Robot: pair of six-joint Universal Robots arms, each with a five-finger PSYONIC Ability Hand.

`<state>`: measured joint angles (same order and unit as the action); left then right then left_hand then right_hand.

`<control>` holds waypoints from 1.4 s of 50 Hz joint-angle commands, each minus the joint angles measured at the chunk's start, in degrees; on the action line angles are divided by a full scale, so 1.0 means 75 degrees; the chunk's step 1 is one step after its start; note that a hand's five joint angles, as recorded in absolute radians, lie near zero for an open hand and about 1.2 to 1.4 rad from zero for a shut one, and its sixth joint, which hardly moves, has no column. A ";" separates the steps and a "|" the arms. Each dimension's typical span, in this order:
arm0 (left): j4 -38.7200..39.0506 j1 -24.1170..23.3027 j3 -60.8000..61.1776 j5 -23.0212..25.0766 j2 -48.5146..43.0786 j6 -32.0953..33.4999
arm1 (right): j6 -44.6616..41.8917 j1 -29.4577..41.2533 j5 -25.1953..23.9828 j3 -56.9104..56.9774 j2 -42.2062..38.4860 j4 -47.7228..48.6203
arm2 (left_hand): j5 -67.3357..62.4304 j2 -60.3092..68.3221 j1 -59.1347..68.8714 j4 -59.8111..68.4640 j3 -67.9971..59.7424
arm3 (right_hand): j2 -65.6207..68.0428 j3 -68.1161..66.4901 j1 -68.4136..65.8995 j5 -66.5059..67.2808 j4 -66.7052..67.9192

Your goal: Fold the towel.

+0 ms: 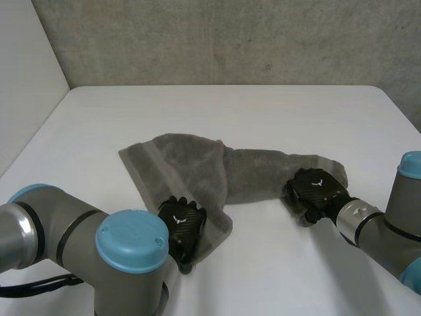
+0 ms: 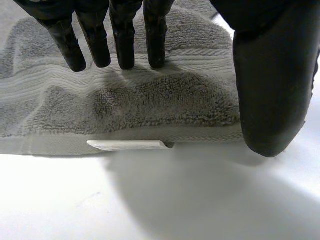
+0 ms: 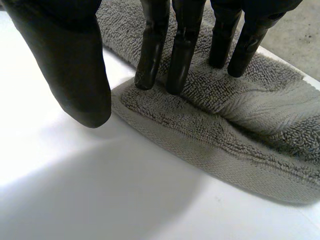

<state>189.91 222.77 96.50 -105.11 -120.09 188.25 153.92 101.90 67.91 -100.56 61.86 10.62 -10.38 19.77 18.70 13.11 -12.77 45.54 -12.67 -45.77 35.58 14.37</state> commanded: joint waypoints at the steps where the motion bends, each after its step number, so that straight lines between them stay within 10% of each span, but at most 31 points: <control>1: 0.0061 0.0004 0.0000 -0.0095 0.0051 0.0002 | -0.0003 0.0008 -0.0008 0.0002 -0.0010 0.0107 | -0.0058 0.0139 0.0282 -0.0415 0.0370 | 0.0563 0.0356 -0.0533 0.0558 -0.0582; 24: 0.0061 0.0004 0.0000 -0.0095 0.0110 0.0002 | -0.0038 0.0019 0.0004 0.0166 -0.0373 0.0248 | -0.0058 0.0139 0.0282 -0.0415 0.0370 | 0.0587 0.0356 -0.0558 0.0582 -0.0582; 29: 0.0061 0.0004 0.0000 -0.0095 0.0110 0.0002 | -0.0038 0.0019 -0.0008 0.0178 -0.0420 0.0377 | -0.0058 0.0139 0.0282 -0.0415 0.0370 | 0.4578 0.0356 -0.4548 0.4573 -0.0582; 70: 0.0061 -0.0171 0.0012 -0.0130 -0.0019 -0.0197 | 0.0899 -0.0356 -0.0113 0.0166 0.0916 0.0389 | 0.0256 -0.0175 -0.0032 -0.0415 0.0370 | 0.4594 0.0356 -0.4564 0.4589 -0.0582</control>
<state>190.37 221.60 96.81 -106.02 -119.81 186.64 160.77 99.18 67.18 -99.25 68.78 13.58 -7.90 19.35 18.57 13.11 -12.77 75.98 -12.67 -75.19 66.22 14.37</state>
